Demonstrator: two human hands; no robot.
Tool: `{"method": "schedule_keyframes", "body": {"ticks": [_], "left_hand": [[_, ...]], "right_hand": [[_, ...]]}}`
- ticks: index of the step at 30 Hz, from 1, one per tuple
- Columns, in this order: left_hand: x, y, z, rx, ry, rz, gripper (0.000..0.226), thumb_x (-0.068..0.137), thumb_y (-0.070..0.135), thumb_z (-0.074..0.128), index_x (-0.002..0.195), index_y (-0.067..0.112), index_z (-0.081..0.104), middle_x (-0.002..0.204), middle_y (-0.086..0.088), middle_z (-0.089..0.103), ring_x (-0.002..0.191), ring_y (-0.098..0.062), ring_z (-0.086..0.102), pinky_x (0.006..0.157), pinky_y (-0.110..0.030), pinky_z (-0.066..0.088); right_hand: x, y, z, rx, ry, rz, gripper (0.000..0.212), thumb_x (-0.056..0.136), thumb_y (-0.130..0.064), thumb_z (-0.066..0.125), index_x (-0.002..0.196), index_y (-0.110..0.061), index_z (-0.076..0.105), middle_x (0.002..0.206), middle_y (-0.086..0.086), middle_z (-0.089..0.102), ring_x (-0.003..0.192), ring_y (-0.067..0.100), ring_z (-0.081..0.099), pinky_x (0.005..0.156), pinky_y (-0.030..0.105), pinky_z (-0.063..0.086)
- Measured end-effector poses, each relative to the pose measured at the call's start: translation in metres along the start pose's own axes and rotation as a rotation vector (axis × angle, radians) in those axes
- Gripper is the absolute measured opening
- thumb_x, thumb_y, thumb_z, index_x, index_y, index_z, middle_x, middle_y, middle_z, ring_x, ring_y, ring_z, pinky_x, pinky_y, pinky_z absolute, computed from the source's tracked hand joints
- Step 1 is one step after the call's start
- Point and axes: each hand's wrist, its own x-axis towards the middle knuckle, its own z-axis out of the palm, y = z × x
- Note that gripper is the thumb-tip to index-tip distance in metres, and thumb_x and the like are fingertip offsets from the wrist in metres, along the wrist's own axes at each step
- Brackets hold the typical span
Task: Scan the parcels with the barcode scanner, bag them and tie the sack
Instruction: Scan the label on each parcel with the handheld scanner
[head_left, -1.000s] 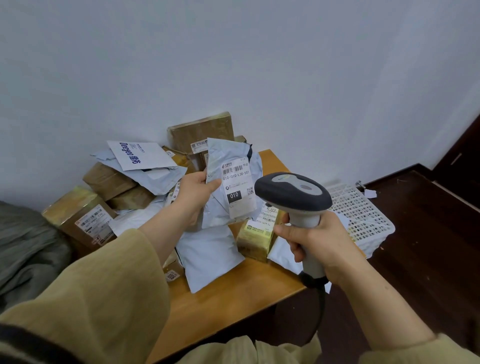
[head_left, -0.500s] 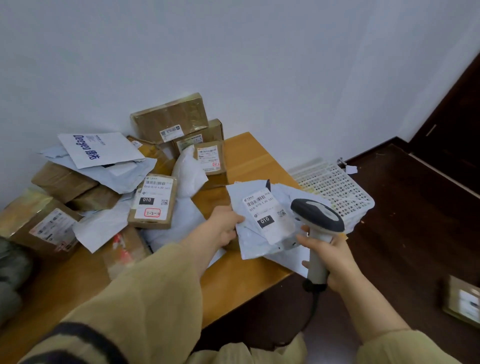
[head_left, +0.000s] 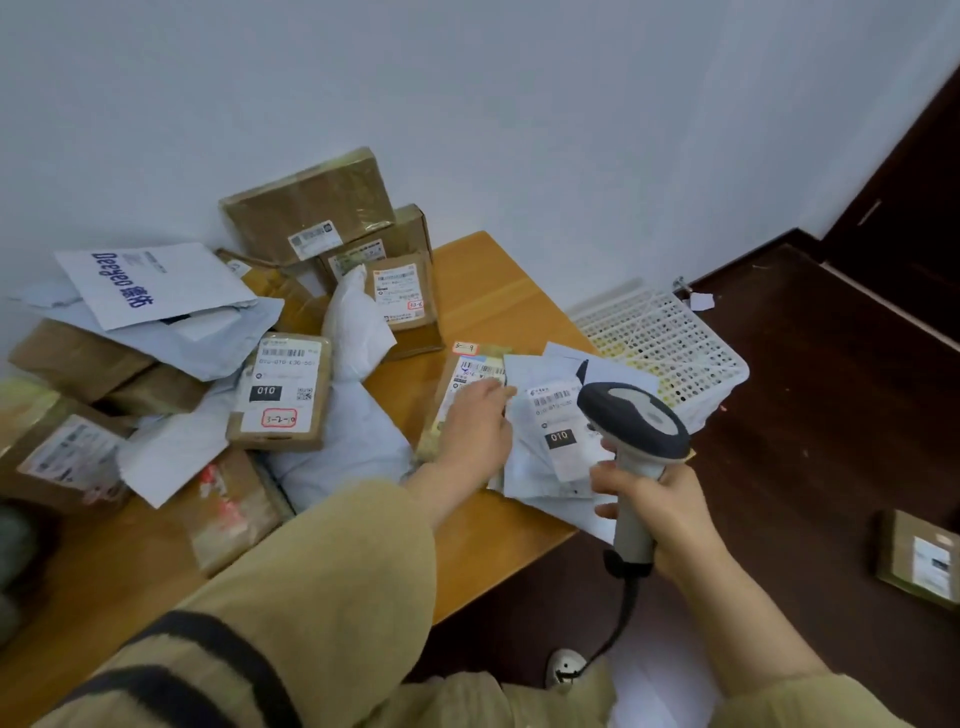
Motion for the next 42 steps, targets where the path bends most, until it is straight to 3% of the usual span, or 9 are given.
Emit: {"method": "schedule_keyframes", "body": {"ticks": [4, 11, 15, 20, 27, 30, 33, 36, 42], "left_hand": [[0.019, -0.036, -0.046, 0.180, 0.287, -0.209, 0.052, 0.090, 0.021, 0.055, 0.139, 0.014, 0.040, 0.143, -0.012, 0.036, 0.133, -0.030, 0.029, 0.109, -0.036, 0.024], [0.025, -0.113, -0.092, 0.221, 0.166, -0.864, 0.115, 0.075, 0.048, 0.070, 0.149, 0.006, -0.007, 0.156, -0.021, -0.008, 0.144, -0.037, -0.008, 0.114, -0.053, 0.001], [0.009, -0.136, -0.095, 0.143, 0.131, -0.988, 0.129, 0.067, 0.046, 0.078, 0.146, 0.004, -0.015, 0.154, -0.024, -0.008, 0.144, -0.038, -0.008, 0.113, -0.058, -0.001], [-0.001, -0.135, -0.108, 0.032, 0.211, -0.967, 0.130, 0.061, 0.042, 0.082, 0.147, 0.009, -0.011, 0.150, -0.021, 0.009, 0.139, -0.036, 0.011, 0.113, -0.053, 0.013], [-0.037, -0.086, -0.118, -0.348, 0.131, -0.751, 0.142, 0.056, 0.053, 0.084, 0.148, 0.011, -0.016, 0.155, -0.015, 0.003, 0.143, -0.032, 0.007, 0.116, -0.045, 0.017], [-0.055, -0.073, -0.117, -0.448, 0.120, -0.624, 0.137, 0.046, 0.059, 0.086, 0.150, 0.020, 0.005, 0.150, -0.006, 0.018, 0.141, -0.026, 0.015, 0.114, -0.046, 0.025], [-0.066, -0.070, -0.121, -0.719, 0.099, -0.486, 0.089, 0.049, 0.056, 0.086, 0.126, 0.025, 0.053, 0.126, -0.001, 0.058, 0.122, -0.022, 0.051, 0.099, -0.041, 0.047], [-0.075, -0.073, -0.137, -1.048, 0.068, -0.510, 0.026, 0.086, 0.018, 0.068, 0.111, 0.015, 0.064, 0.104, -0.007, 0.072, 0.092, -0.020, 0.070, 0.082, -0.037, 0.057], [-0.082, -0.085, -0.151, -1.096, 0.094, -0.488, 0.068, 0.079, -0.002, 0.071, 0.139, 0.004, 0.040, 0.109, -0.009, 0.068, 0.096, -0.022, 0.068, 0.073, -0.035, 0.058]], "right_hand": [[-0.005, -0.027, 0.040, 0.025, -0.213, 0.007, 0.017, 0.079, 0.001, 0.071, 0.094, -0.008, 0.067, 0.080, 0.018, 0.070, 0.063, 0.026, 0.066, 0.052, 0.031, 0.050], [0.001, -0.043, 0.100, 0.054, -0.366, 0.009, 0.018, 0.079, 0.002, 0.071, 0.096, -0.006, 0.068, 0.072, 0.020, 0.067, 0.058, 0.025, 0.059, 0.049, 0.028, 0.048], [0.002, -0.044, 0.123, 0.033, -0.400, 0.025, 0.018, 0.080, 0.003, 0.070, 0.096, -0.004, 0.067, 0.073, 0.017, 0.068, 0.057, 0.021, 0.060, 0.046, 0.024, 0.048], [-0.002, -0.045, 0.136, 0.047, -0.427, 0.028, 0.016, 0.080, 0.002, 0.069, 0.094, -0.006, 0.067, 0.073, 0.017, 0.067, 0.062, 0.025, 0.060, 0.050, 0.028, 0.049], [-0.007, -0.049, 0.147, 0.081, -0.336, -0.003, 0.019, 0.078, -0.011, 0.077, 0.093, -0.013, 0.067, 0.088, 0.007, 0.070, 0.081, 0.023, 0.068, 0.066, 0.033, 0.059], [-0.015, -0.052, 0.151, 0.088, -0.357, -0.042, 0.015, 0.077, -0.012, 0.077, 0.088, -0.015, 0.068, 0.083, 0.003, 0.072, 0.077, 0.018, 0.070, 0.066, 0.031, 0.058], [-0.022, -0.051, 0.151, 0.095, -0.332, -0.072, 0.020, 0.074, -0.008, 0.078, 0.090, -0.013, 0.069, 0.089, 0.006, 0.074, 0.080, 0.021, 0.071, 0.071, 0.036, 0.058], [-0.022, -0.053, 0.145, 0.147, -0.305, -0.076, 0.021, 0.073, -0.001, 0.076, 0.087, -0.012, 0.066, 0.093, 0.010, 0.074, 0.082, 0.024, 0.071, 0.070, 0.038, 0.057], [-0.027, -0.063, 0.133, 0.011, -0.270, -0.189, 0.017, 0.079, -0.015, 0.076, 0.085, -0.024, 0.063, 0.085, -0.003, 0.070, 0.084, 0.018, 0.065, 0.079, 0.040, 0.055]]}}
